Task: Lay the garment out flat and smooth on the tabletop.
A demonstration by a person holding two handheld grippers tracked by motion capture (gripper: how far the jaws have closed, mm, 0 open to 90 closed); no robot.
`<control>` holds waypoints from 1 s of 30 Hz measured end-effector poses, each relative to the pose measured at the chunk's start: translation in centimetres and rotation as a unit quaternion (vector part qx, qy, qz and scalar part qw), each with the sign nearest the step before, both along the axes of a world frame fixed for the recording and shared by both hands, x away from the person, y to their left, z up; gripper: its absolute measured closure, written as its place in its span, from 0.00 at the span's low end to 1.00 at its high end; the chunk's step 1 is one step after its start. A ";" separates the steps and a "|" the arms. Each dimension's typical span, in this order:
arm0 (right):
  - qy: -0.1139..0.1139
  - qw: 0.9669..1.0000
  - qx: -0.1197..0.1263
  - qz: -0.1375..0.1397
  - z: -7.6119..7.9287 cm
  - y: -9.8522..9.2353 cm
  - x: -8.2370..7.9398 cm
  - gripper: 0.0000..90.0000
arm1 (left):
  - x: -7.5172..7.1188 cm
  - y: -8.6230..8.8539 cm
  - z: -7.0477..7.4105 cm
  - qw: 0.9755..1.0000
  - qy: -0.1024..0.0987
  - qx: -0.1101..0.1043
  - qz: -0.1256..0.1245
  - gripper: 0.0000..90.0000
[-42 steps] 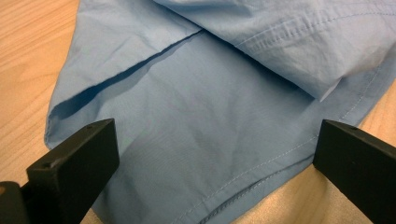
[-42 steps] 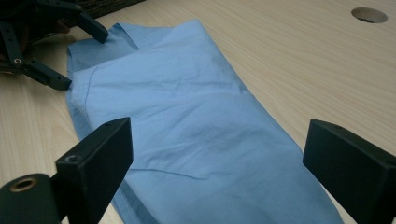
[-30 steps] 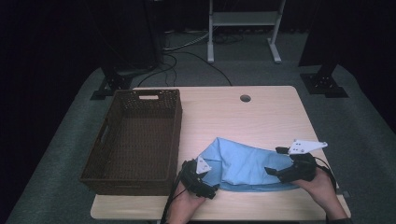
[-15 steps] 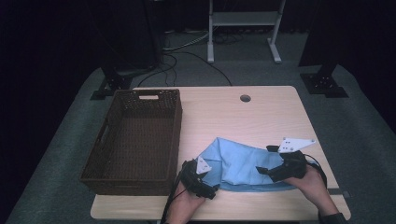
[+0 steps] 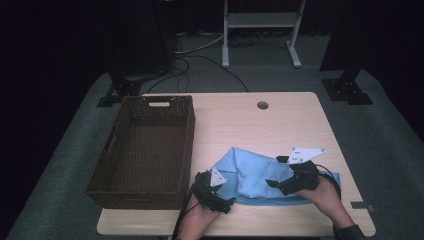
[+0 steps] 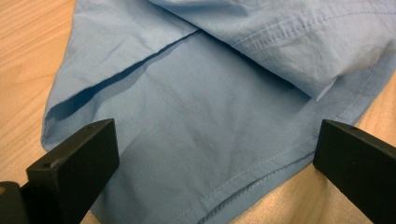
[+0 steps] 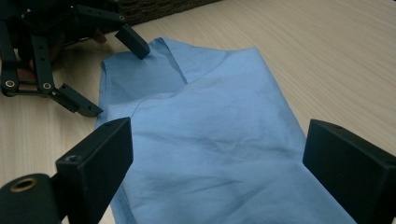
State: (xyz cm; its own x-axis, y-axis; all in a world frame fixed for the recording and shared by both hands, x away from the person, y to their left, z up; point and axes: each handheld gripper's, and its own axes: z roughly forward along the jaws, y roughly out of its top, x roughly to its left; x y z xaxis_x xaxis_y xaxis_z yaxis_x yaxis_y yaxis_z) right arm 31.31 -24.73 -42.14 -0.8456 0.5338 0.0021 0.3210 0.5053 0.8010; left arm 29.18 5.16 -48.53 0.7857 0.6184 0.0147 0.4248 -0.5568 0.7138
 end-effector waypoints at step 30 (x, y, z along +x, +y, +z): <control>0.002 0.998 -0.042 0.042 -1.9 4.9 0.0 0.08 | 0.0 0.0 0.0 1.000 0.000 0.000 -0.003 0.00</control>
